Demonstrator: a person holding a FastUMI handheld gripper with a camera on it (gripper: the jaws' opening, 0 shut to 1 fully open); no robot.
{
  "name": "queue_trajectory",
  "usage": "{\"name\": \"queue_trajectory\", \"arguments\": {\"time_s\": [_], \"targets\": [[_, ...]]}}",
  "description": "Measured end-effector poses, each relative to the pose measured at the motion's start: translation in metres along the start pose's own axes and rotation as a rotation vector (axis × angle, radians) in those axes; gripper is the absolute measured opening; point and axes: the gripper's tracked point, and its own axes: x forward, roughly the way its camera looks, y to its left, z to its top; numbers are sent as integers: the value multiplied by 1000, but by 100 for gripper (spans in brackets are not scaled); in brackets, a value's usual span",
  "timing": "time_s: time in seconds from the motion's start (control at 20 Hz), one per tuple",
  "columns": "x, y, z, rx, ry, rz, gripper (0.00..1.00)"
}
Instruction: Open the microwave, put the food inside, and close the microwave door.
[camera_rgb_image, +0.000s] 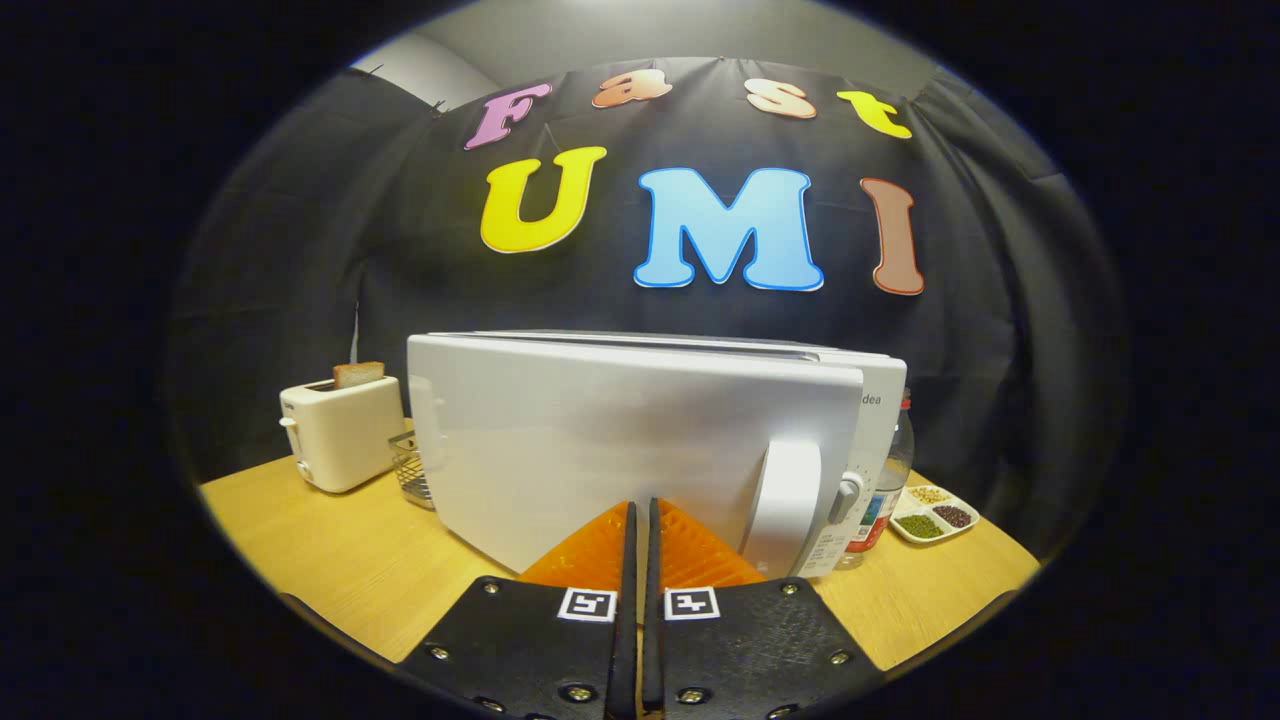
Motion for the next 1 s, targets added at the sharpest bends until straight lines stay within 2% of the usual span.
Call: {"name": "queue_trajectory", "arguments": {"time_s": [0.25,0.35,0.55,0.6,0.75,1.0], "targets": [[46,-23,-7,31,23,-96,3],[56,-22,-2,49,22,-111,3],[55,-25,-3,-28,38,-142,5],[54,-27,-4,-11,61,-144,5],[28,-13,3,93,102,-97,5],[-52,24,65,115,46,-4,6]]}}
